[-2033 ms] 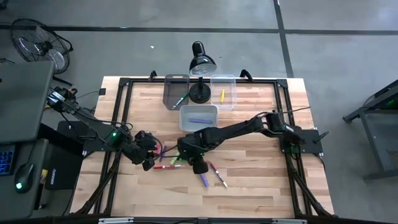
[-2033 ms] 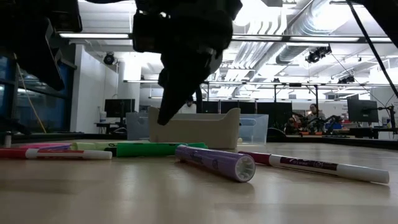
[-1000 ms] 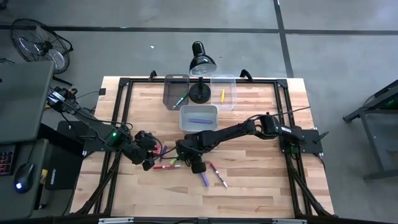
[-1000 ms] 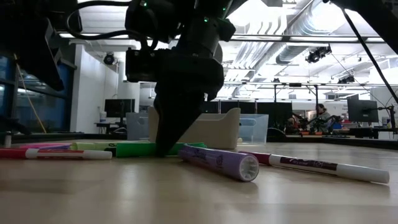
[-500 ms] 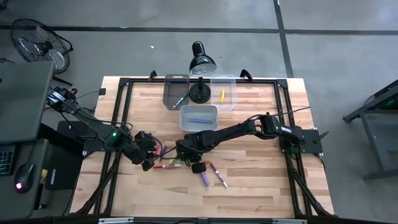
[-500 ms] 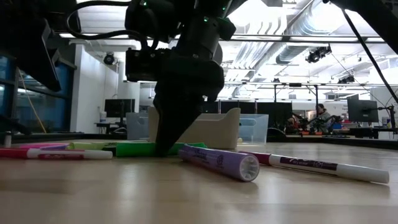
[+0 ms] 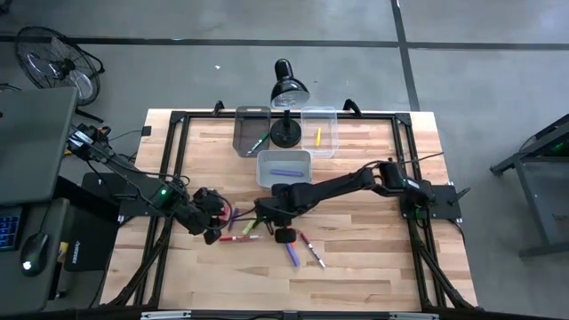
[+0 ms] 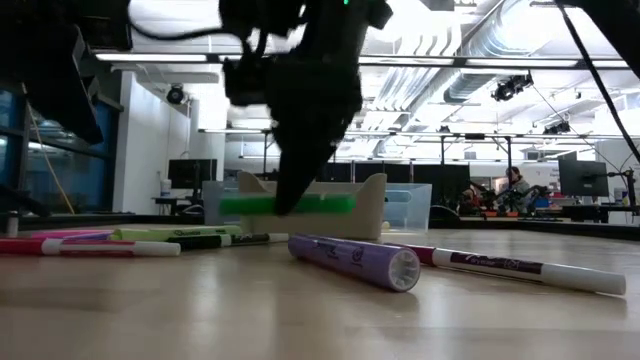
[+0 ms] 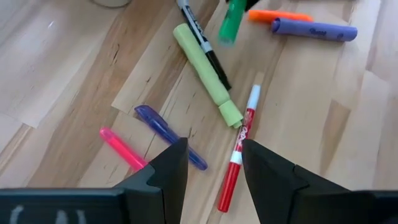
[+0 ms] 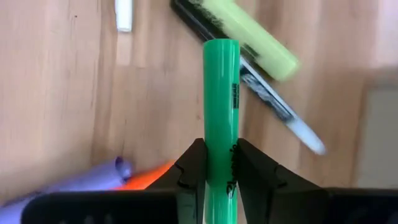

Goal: Pick & Place Markers
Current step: Put the large green marker into the gray bin

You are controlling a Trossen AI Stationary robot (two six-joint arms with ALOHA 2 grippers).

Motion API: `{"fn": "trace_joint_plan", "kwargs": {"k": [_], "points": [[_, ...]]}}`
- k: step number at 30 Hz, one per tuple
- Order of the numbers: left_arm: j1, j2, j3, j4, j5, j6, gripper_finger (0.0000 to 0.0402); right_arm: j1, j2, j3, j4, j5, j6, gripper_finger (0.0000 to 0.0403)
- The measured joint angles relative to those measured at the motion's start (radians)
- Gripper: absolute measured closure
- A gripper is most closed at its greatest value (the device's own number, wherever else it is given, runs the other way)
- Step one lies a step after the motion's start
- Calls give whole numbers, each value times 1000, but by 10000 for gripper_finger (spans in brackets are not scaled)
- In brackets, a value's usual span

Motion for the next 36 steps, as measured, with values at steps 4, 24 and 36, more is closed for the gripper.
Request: {"fn": "trace_joint_plan", "kwargs": {"k": [4,24,36], "points": [[0,0,0,38,-10,4,252,0,-44,0,-39,5,34,344],[2,0,0,128,-188,26,252,-122,-203,3,-135,37,-10,341],[127,0,0,177,-133,26,252,-266,-204,3,-138,-4,-152,341]]}}
